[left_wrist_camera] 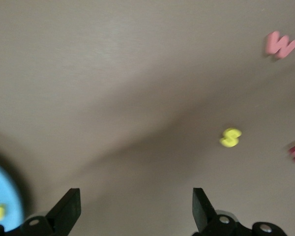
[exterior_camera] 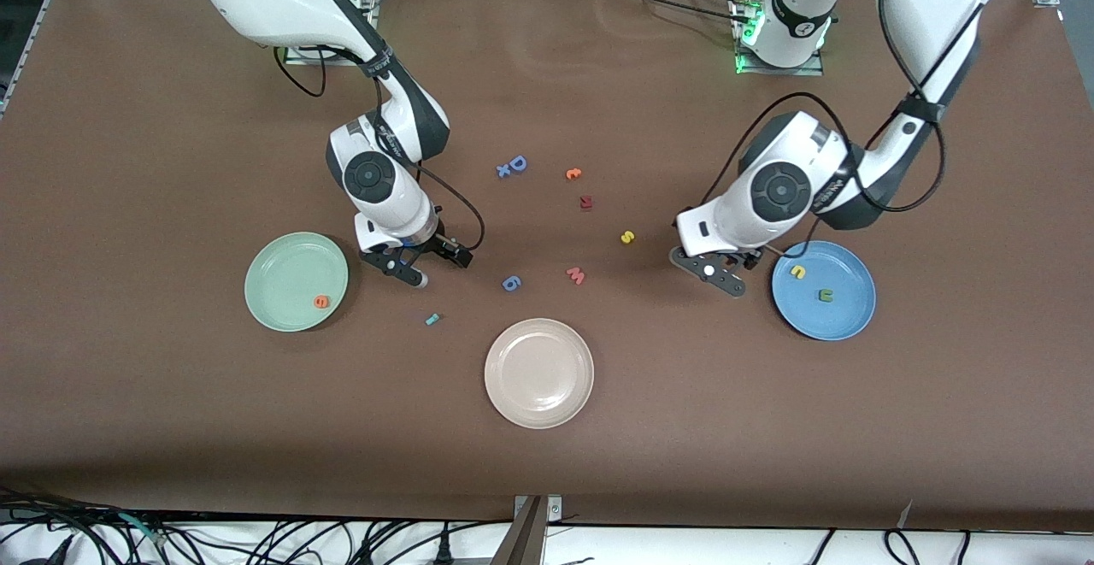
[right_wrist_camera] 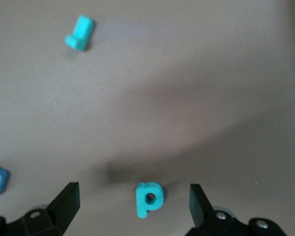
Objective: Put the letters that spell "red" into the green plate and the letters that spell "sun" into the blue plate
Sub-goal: 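Grasp the yellow s with the left gripper while the right gripper grasps a blue letter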
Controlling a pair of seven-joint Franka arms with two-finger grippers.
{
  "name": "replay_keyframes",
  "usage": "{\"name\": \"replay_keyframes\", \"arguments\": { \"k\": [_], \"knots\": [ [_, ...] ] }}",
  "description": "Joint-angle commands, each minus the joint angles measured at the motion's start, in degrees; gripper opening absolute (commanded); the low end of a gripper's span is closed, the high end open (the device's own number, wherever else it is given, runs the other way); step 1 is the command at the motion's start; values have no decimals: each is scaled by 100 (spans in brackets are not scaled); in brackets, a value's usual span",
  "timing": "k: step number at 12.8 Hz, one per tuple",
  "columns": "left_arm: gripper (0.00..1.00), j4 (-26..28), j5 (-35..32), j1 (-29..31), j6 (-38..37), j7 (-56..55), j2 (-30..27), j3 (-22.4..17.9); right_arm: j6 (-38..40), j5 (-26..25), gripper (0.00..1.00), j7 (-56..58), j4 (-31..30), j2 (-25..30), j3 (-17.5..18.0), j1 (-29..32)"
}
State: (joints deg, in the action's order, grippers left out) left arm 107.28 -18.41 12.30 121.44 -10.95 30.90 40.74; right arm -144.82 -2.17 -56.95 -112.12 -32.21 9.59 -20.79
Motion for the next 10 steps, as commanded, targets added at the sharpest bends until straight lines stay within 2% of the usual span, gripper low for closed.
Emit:
{"name": "replay_keyframes", "arguments": {
  "k": [1, 4, 7, 10],
  "knots": [
    [100, 74, 57, -289, 502, -1334, 309, 13, -117, -204, 97, -150, -275, 74, 7, -56],
    [100, 83, 21, -605, 916, -2137, 618, -31, -82, -257, 92, -159, -346, 39, 7, -82],
    [100, 91, -118, -685, 1163, -2858, 864, -66, -64, -257, 75, -150, -337, 4, 7, -83],
    [98, 91, -776, -904, 1286, -3701, 1058, -66, -64, -257, 53, -150, -320, -31, 7, -83]
  ]
}}
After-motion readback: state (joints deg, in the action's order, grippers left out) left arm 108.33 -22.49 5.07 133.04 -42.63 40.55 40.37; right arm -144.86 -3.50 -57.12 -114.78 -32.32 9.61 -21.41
